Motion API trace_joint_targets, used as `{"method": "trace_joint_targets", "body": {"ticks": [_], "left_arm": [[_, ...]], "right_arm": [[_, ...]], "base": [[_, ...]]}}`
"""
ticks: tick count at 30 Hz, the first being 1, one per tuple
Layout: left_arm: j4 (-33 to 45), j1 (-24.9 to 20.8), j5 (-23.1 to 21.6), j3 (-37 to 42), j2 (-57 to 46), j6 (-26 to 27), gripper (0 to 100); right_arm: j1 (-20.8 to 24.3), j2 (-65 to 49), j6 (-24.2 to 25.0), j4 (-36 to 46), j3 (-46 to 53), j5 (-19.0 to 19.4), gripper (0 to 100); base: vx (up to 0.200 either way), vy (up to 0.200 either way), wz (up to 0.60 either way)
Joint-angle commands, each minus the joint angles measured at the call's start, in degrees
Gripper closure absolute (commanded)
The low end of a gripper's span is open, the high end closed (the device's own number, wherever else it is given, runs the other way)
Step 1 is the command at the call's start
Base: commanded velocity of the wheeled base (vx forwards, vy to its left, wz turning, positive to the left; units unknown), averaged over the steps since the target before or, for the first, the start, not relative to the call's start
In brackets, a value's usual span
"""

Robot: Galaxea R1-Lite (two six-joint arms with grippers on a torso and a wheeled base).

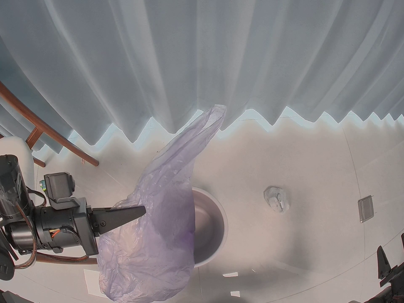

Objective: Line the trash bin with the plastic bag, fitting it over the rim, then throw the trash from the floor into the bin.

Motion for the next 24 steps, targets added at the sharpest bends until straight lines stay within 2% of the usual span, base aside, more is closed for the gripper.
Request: {"method": "trace_joint_targets", "body": {"ticks": [1, 24], "left_arm": [[0.0, 0.3, 0.0, 0.0, 1.4, 0.0, 100], [-6.8, 1.1, 0.3, 1.5, 8.4, 0.0, 100]], "right_arm": [[0.0, 0.0, 0.0, 0.0, 1.0, 0.0, 0], [0.0, 0.0, 0.0, 0.0, 1.0, 0.0, 0]], "base": [[0.000, 0.000, 0.00], [0.000, 0.000, 0.00]]}}
